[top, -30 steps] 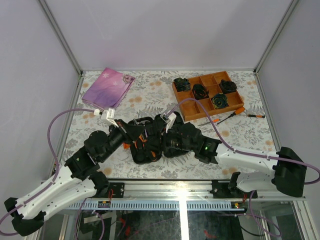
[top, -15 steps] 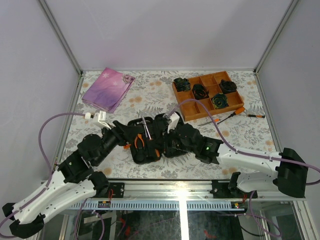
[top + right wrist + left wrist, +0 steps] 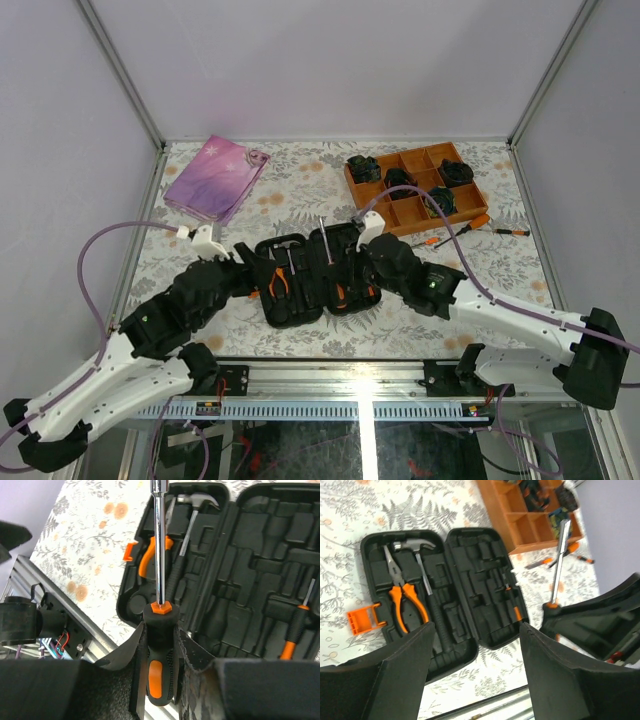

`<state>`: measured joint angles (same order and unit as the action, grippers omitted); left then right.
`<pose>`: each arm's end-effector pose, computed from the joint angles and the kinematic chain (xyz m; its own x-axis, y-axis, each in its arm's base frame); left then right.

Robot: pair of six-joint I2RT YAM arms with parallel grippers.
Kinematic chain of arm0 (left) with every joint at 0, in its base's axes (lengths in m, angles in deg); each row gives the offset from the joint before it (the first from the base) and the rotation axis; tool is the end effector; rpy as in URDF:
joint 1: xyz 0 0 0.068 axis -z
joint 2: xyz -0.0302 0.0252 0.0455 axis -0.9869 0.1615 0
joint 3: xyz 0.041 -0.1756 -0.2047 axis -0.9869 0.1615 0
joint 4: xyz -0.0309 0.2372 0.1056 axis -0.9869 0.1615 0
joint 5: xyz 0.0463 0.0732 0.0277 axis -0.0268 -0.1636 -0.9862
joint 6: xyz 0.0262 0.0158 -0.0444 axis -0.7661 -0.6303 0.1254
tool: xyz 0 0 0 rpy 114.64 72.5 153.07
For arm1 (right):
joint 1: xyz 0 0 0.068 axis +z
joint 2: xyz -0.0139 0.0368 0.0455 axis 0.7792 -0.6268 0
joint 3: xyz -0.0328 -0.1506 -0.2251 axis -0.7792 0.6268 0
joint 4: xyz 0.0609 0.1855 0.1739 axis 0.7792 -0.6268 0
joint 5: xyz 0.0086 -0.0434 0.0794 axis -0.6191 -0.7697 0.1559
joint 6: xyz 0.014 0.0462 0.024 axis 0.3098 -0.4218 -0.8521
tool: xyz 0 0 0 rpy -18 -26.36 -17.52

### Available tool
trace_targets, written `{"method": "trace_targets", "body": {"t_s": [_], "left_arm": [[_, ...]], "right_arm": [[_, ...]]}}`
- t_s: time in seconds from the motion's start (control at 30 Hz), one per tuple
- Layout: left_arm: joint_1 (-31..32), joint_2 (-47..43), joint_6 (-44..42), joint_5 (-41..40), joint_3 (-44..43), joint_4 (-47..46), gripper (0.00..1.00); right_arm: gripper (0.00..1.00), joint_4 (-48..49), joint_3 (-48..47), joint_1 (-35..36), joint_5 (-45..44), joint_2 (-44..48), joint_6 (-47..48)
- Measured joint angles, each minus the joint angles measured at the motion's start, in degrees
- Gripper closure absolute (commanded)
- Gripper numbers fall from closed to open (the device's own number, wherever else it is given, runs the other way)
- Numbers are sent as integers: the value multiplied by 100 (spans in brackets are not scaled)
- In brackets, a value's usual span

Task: Sort the tools into containers
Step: Place the screwdriver in the storage box.

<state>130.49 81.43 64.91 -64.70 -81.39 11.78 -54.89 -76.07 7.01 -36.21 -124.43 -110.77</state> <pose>0.0892 -0.0833 0.3145 -0.4815 -0.3902 -0.7848 0.1758 0.8343 -0.5226 0.1427 0.2232 0.2921 -0.6234 0.0876 -0.7770 -0.5336 0.6786 0.5047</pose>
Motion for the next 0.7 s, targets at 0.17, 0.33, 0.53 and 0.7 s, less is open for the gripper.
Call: {"method": "trace_targets", "body": {"t_s": [0.17,0.33,0.53,0.7], "left_arm": [[-245,382,-7,120,0,186,34],[-1342,588,-136,811,39,173,35],[-2680,968,-264,1790,341,131,33],[-3062,1270,-234,2142,444,114,31]], "right_arm": [[100,-140,35,-540,404,4,-111],[100,-245,52,-691,774,-2,-111],[100,-317,55,-699,1005,-48,-98],[100,-328,136,-708,1014,-52,-101]]}}
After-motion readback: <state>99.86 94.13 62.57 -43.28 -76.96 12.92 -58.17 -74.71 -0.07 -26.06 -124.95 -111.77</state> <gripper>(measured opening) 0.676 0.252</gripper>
